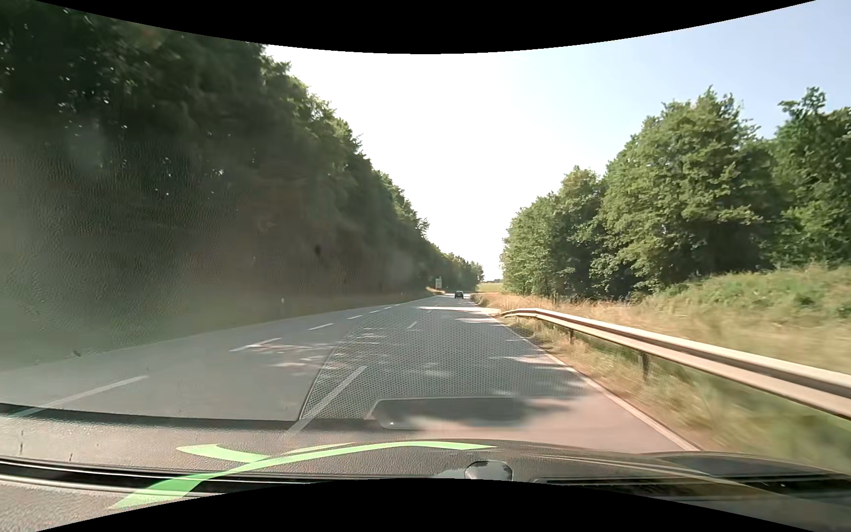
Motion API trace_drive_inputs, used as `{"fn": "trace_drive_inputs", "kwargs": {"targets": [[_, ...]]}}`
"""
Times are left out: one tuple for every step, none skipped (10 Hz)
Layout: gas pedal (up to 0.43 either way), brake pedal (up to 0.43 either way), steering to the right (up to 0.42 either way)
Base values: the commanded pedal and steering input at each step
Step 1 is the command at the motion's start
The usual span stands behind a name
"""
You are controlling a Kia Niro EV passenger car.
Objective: Follow the waypoints while adhering to traffic rules and regulations
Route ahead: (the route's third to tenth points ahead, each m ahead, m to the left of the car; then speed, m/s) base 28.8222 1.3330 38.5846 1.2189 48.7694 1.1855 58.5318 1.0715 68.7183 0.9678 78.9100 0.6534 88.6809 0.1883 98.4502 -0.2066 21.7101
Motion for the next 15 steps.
{"fn": "trace_drive_inputs", "kwargs": {"targets": [[0.24,0.0,-0.002],[0.248,0.0,-0.001],[0.268,0.0,-0.001],[0.268,0.0,-0.001],[0.28,0.0,-0.001],[0.28,0.0,-0.001],[0.28,0.0,-0.001],[0.287,0.0,0.0],[0.287,0.0,0.0],[0.287,0.0,0.0],[0.287,0.0,0.0],[0.287,0.0,0.0],[0.28,0.0,0.0],[0.248,0.0,0.0],[0.24,0.0,0.001]]}}
